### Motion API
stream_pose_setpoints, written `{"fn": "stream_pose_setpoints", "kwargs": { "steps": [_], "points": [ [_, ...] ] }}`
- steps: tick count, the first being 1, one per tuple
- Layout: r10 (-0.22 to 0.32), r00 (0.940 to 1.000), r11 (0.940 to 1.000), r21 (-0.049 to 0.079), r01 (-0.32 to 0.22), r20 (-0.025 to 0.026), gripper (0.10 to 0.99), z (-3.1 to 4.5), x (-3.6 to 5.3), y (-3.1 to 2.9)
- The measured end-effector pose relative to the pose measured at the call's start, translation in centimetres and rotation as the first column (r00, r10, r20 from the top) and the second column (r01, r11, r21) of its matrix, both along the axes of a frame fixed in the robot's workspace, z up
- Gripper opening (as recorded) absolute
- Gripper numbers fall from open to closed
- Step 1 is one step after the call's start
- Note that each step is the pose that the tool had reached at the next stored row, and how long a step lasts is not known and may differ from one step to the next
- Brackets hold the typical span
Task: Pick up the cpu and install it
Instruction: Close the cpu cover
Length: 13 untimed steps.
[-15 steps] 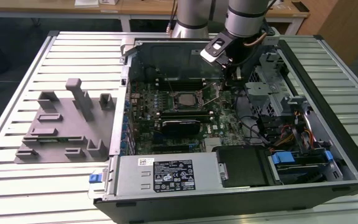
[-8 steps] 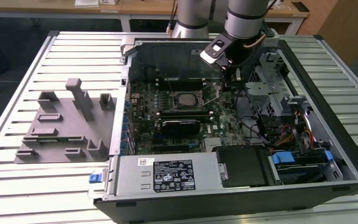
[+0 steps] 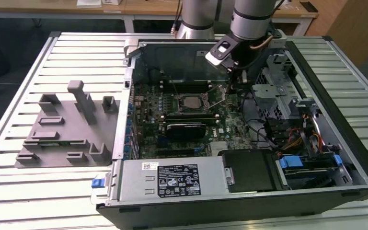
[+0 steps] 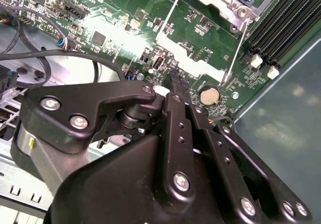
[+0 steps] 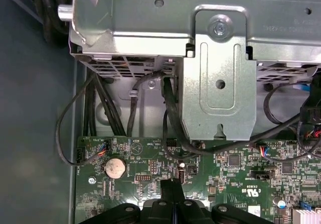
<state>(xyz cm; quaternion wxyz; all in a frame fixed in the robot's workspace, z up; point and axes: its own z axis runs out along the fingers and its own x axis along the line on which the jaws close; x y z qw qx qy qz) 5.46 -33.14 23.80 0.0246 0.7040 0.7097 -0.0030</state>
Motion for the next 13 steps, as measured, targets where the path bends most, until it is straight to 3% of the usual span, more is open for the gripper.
{"fn": "stream_pose_setpoints", "kwargs": {
  "steps": [13],
  "points": [
    [0.000,1.0000,1.0000,0.000,0.000,0.0000,0.106,0.00,-1.56,0.00]
  ]
}}
